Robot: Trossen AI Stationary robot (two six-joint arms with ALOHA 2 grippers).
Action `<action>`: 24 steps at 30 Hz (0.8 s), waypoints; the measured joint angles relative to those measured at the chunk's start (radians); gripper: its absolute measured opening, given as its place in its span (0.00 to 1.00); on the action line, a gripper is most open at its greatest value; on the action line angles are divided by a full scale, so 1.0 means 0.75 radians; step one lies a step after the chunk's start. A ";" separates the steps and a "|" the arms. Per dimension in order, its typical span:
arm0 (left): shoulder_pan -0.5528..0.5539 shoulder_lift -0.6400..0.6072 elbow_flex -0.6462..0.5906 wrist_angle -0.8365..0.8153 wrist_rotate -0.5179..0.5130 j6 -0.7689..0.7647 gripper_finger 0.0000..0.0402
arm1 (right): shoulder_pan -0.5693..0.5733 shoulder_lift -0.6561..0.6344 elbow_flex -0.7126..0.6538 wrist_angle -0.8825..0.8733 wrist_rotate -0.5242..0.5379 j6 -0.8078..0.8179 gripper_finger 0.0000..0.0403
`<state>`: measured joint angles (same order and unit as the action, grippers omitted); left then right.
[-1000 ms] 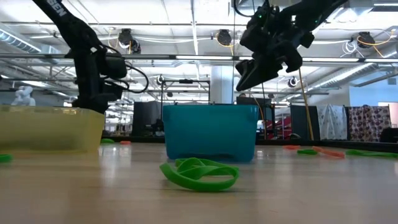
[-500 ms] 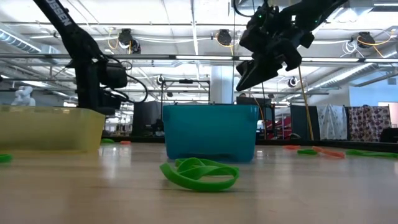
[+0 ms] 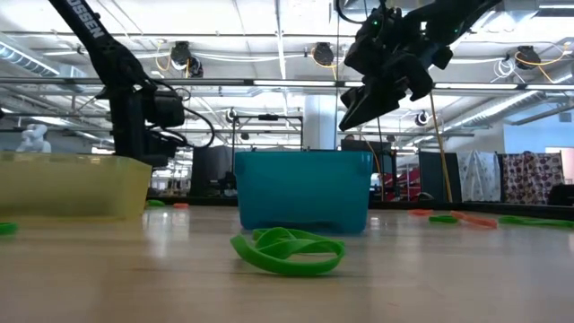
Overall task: Sort rubber bands into baskets
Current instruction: Put the orange rubber band into the blue bin
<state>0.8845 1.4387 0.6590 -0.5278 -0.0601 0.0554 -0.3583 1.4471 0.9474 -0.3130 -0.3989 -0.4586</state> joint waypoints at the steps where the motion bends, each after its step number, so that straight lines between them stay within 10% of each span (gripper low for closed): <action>1: 0.000 0.000 0.000 0.007 -0.001 0.004 0.03 | 0.000 0.001 0.000 0.001 0.000 -0.003 0.23; 24: -0.002 -0.226 0.043 -0.021 0.067 0.038 0.02 | 0.000 0.001 0.001 -0.007 0.001 0.037 0.23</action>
<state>0.8833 1.2689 0.6910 -0.5438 -0.0096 0.0840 -0.3580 1.4475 0.9478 -0.3180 -0.3981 -0.4305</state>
